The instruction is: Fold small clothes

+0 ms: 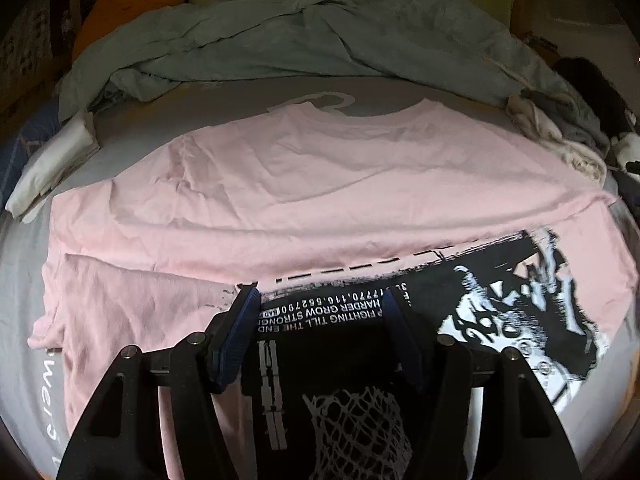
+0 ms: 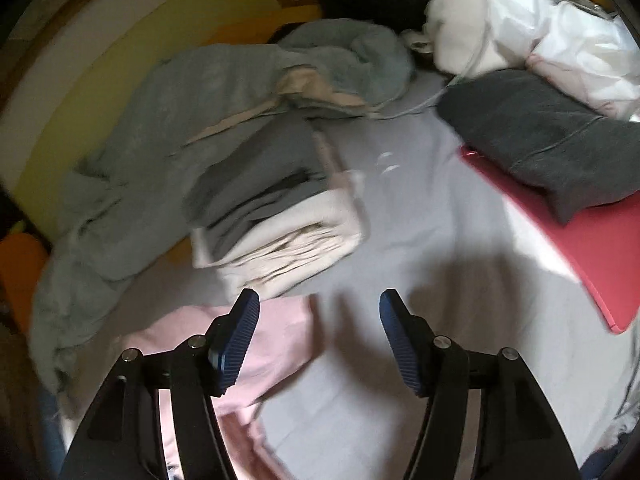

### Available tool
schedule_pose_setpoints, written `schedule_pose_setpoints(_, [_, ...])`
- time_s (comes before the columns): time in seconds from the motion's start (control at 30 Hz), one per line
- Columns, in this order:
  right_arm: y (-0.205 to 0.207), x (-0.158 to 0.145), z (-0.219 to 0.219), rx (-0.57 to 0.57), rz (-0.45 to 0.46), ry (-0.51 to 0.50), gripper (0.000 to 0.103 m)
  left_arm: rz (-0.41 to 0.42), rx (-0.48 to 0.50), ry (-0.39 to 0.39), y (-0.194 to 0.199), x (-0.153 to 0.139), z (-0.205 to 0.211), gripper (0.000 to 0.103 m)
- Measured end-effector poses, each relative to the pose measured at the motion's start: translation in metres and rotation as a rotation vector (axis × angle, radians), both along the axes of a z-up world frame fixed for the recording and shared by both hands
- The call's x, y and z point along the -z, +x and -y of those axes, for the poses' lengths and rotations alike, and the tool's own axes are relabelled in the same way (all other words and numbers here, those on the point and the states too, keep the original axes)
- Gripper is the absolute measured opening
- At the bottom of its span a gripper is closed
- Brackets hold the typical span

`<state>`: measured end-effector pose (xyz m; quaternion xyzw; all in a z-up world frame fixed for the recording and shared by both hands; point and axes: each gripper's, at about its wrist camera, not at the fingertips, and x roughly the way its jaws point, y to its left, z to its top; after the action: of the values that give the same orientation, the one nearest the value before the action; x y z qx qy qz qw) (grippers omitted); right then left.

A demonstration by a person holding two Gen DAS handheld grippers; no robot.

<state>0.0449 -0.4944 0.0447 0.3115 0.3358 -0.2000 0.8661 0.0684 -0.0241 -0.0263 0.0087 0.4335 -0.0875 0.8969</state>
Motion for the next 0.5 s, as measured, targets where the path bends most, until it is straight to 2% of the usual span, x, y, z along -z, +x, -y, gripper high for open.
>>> schedule_pose_setpoints(0.07, [0.004, -0.006, -0.024, -0.086, 0.028, -0.056, 0.064, 0.033, 0.007, -0.018, -0.008, -0.011, -0.003, 0.062])
schedule_pose_setpoints(0.13, [-0.001, -0.013, -0.049, -0.165, 0.055, -0.130, 0.064, 0.089, -0.012, -0.004, -0.020, -0.022, -0.007, 0.062])
schedule_pose_setpoints(0.17, [-0.007, -0.017, -0.068, -0.209, 0.078, -0.173, 0.064, 0.118, -0.029, 0.000, -0.027, -0.028, -0.010, 0.062])
schedule_pose_setpoints(0.27, [-0.033, -0.015, -0.105, -0.281, 0.132, -0.218, 0.066, 0.169, -0.097, -0.033, -0.048, -0.039, -0.028, 0.062])
schedule_pose_setpoints(0.37, [-0.056, -0.006, -0.129, -0.333, 0.150, -0.217, 0.068, 0.187, -0.141, -0.078, -0.070, -0.035, -0.048, 0.063])
schedule_pose_setpoints(0.5, [-0.082, 0.018, -0.154, -0.328, 0.091, -0.246, 0.068, 0.129, -0.221, -0.083, -0.093, -0.015, -0.077, 0.063])
